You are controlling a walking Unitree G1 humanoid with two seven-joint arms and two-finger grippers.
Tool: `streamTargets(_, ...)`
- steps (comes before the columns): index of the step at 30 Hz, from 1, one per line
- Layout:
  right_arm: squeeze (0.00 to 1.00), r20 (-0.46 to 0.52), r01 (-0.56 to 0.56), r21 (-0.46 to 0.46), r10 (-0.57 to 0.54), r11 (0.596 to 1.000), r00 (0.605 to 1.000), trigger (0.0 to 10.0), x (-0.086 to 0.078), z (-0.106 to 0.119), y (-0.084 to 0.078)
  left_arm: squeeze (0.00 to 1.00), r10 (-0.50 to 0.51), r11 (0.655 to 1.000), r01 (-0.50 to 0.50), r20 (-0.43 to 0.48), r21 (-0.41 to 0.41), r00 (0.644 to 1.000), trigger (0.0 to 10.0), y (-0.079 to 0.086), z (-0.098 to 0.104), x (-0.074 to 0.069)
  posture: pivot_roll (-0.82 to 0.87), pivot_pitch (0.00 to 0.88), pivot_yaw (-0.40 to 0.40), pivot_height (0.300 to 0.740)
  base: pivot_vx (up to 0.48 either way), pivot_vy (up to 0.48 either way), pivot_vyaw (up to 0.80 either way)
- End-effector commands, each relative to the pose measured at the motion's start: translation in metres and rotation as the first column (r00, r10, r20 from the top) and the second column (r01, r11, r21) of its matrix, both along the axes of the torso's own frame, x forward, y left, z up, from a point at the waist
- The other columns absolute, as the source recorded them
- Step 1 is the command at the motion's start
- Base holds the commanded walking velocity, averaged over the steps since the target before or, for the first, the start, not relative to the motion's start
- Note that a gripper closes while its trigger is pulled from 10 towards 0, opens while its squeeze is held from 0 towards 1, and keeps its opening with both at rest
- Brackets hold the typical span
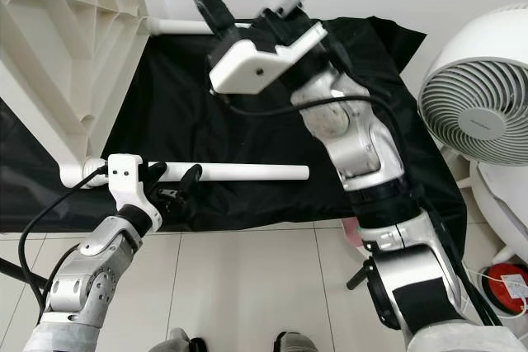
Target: Building children table
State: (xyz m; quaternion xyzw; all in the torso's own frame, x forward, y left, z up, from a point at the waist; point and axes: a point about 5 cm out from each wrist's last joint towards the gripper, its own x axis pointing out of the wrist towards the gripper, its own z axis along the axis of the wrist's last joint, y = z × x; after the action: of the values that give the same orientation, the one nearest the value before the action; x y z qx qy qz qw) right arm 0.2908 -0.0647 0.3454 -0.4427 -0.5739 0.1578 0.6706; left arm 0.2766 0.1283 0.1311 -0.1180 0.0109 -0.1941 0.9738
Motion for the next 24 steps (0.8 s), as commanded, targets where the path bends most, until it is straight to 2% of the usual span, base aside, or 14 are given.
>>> streamTargets(1, 0.00, 0.016, -0.016, -0.046, 0.017, 0.999, 1.000, 10.0, 0.000, 0.004, 0.005, 0.00, 0.000, 1.000, 0.000, -0.003, 0.011, 1.000, 10.0, -0.001, 0.000, 0.000, -0.06, 0.081, 0.054, 0.740, 0.000, 0.000, 0.00)
streamTargets(5, 0.00, 0.028, -0.025, -0.085, 0.028, 0.996, 0.999, 10.0, 0.001, 0.011, 0.010, 0.00, -0.001, 1.000, 0.001, -0.001, 0.011, 1.000, 10.0, -0.002, 0.000, 0.000, -0.06, 0.081, 0.054, 0.740, 0.000, 0.000, 0.00)
streamTargets(6, 0.00, 0.012, -0.035, -0.133, 0.037, 0.990, 0.999, 10.0, 0.002, 0.018, 0.016, 0.00, -0.004, 1.000, 0.004, -0.001, 0.010, 1.000, 10.0, -0.003, 0.000, 0.000, -0.06, 0.080, 0.052, 0.740, 0.000, 0.000, 0.00)
streamTargets(9, 0.00, 0.004, -0.036, -0.153, 0.037, 0.988, 0.999, 10.0, 0.002, 0.020, 0.019, 0.00, -0.005, 1.000, 0.005, -0.001, 0.010, 1.000, 10.0, -0.003, 0.000, 0.000, -0.06, 0.080, 0.052, 0.740, 0.000, 0.000, 0.00)
streamTargets(16, 0.00, 0.023, 0.043, -0.267, -0.039, 0.963, 0.999, 10.0, 0.005, 0.031, 0.031, 0.00, -0.008, 1.000, 0.008, -0.007, 0.005, 1.000, 10.0, -0.004, -0.001, -0.002, -0.07, 0.084, 0.055, 0.740, 0.000, 0.000, 0.00)
streamTargets(24, 0.00, -0.024, 0.104, -0.273, -0.115, 0.956, 0.993, 10.0, 0.014, 0.035, 0.036, 0.00, -0.006, 1.000, 0.006, -0.010, 0.003, 1.000, 10.0, -0.005, -0.001, -0.002, -0.08, 0.089, 0.055, 0.740, 0.000, 0.000, 0.00)
